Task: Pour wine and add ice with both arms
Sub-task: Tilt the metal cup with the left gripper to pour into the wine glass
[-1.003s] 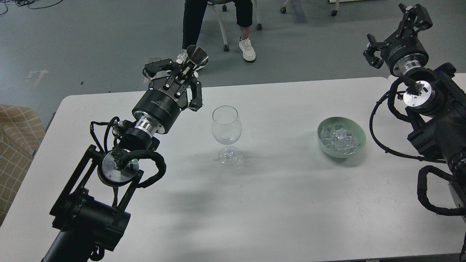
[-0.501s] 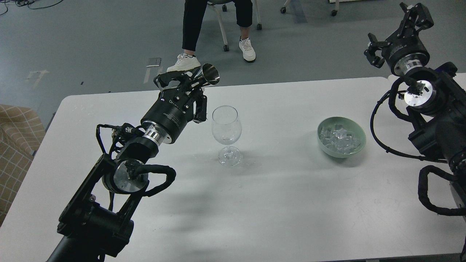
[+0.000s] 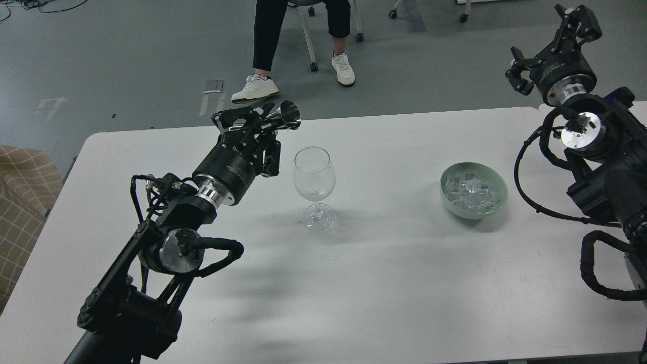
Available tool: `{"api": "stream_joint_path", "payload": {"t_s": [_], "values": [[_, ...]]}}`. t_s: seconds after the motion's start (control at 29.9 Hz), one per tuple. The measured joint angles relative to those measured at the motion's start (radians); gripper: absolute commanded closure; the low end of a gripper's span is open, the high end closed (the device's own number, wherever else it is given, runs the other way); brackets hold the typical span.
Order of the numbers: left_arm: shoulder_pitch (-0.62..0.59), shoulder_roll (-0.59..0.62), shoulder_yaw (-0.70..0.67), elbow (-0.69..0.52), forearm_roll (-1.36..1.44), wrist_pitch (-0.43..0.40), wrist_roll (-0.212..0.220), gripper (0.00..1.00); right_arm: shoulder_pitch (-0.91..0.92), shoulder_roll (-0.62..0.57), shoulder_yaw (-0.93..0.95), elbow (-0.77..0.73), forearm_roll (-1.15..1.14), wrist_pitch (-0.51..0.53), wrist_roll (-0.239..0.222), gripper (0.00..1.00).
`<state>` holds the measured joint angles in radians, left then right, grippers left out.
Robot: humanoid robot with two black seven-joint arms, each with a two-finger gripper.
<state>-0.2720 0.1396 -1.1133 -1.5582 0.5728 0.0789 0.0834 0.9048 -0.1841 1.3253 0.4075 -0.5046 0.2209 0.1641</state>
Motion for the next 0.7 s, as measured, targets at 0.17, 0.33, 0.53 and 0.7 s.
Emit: {"api": "stream_joint_path", "payload": {"t_s": [0.17, 0.33, 0.53, 0.7], "values": [[0.002, 0.004, 0.001, 0.004, 0.009, -0.008, -0.002, 0.85, -0.003, 0.000, 0.000, 0.000, 0.000, 0.000, 0.000, 0.00], [-0.001, 0.005, 0.001, 0.004, 0.022, -0.013, -0.005, 0.85, -0.003, 0.000, 0.000, 0.001, 0.000, 0.000, 0.000, 0.00], [-0.004, 0.005, 0.001, 0.004, 0.096, -0.049, -0.006, 0.85, -0.004, -0.001, 0.000, 0.001, 0.000, 0.000, 0.000, 0.00], [-0.004, 0.006, 0.003, 0.008, 0.157, -0.056, -0.006, 0.85, -0.004, -0.002, 0.000, 0.001, 0.001, 0.000, 0.000, 0.00]]}}
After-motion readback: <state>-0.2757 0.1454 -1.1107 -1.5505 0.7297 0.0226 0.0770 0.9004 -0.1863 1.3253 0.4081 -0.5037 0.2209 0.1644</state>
